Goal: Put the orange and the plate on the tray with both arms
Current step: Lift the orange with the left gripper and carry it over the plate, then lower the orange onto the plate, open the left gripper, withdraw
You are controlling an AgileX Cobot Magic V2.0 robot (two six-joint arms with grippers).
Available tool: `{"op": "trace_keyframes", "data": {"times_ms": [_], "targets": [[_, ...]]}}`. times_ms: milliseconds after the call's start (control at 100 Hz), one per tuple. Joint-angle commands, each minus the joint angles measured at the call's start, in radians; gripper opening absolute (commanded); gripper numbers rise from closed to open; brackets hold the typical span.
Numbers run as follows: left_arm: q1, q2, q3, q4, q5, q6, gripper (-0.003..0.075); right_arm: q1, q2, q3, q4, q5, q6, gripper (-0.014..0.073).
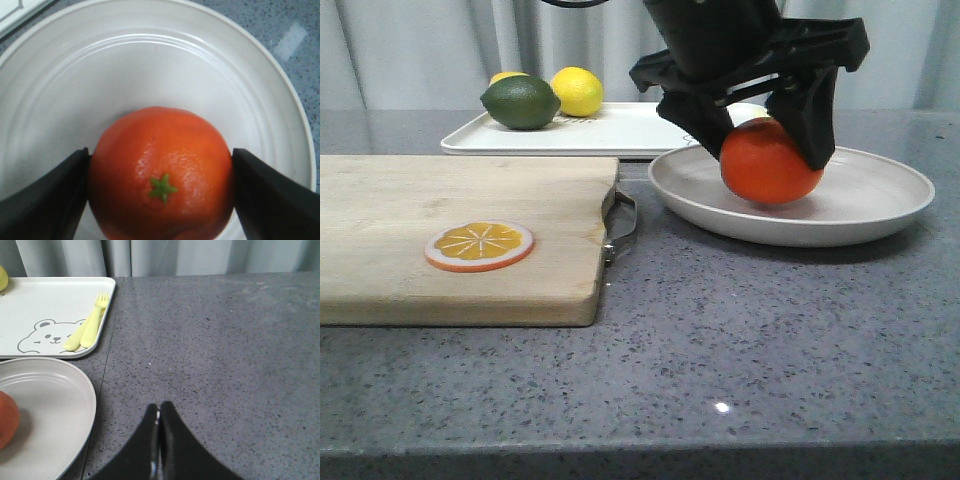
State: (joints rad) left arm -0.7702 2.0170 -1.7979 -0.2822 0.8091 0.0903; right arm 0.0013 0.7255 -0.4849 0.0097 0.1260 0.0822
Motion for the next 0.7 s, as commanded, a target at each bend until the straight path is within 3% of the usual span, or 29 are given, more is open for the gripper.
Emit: {"op": "trace_keyframes", "data": {"times_ms": [0,160,690], "targets": [[-0.006,-0.061,-0.035,-0.021,-0.039,0.003,0.0462,-0.003,0.002,-0.039,-0.010,-0.070,-0.002,-0.0059],[-0.006,-0.061,-0.035,-0.021,-0.039,0.003,0.0552,-0.003,0.002,-0.039,-0.010,-0.070,-0.002,-0.0059],[-0.006,-0.077,-0.044,-0.028,-0.041,0.003,0.0559,-0.003,0.002,-0.039,-0.010,-0.070,-0.002,-0.0059]]}}
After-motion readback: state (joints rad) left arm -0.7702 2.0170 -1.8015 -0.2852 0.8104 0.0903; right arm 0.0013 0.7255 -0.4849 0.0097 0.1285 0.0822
